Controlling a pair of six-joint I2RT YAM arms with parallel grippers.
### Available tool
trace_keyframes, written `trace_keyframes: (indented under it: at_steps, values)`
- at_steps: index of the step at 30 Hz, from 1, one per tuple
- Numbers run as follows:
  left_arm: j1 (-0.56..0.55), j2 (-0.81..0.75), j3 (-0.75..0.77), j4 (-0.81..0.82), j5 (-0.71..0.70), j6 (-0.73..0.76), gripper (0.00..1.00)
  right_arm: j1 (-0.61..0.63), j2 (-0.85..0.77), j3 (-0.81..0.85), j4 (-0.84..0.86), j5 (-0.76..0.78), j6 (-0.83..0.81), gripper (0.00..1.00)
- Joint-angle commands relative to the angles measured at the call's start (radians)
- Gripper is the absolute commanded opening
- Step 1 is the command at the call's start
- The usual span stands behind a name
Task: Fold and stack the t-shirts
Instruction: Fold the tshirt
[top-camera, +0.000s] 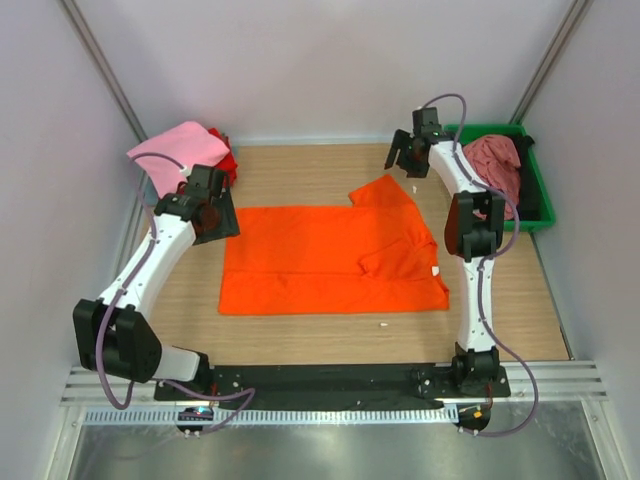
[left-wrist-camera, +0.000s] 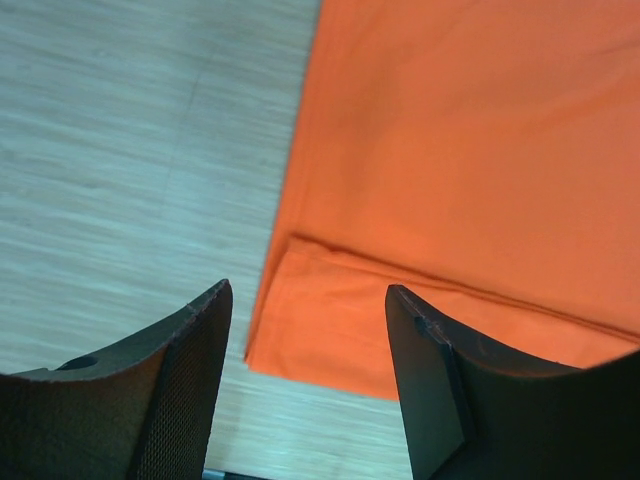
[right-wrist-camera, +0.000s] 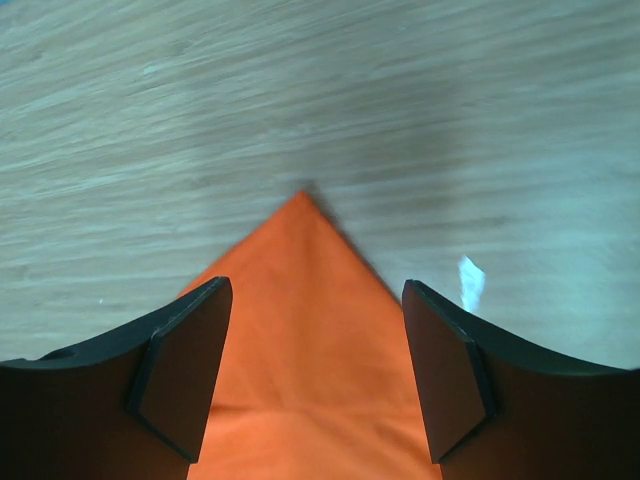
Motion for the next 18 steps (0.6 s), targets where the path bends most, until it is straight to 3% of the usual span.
trace_keyframes:
  at_steps: [1, 11, 15, 18]
  values:
    - [0.004, -0.081, -0.061, 0.023, -0.100, 0.041, 0.64, 0.034, 0.064, 0.130, -0.036, 0.085, -0.029, 0.75]
    - [0.006, -0.121, -0.100, 0.046, -0.146, 0.032, 0.66, 0.070, 0.165, 0.133, 0.041, 0.137, -0.015, 0.71]
    - [0.006, -0.110, -0.098, 0.044, -0.151, 0.032, 0.66, 0.083, 0.178, 0.109, 0.058, 0.137, -0.008, 0.56]
    - [0.006, -0.104, -0.097, 0.043, -0.154, 0.032, 0.65, 0.090, 0.159, 0.043, 0.094, 0.137, -0.002, 0.52]
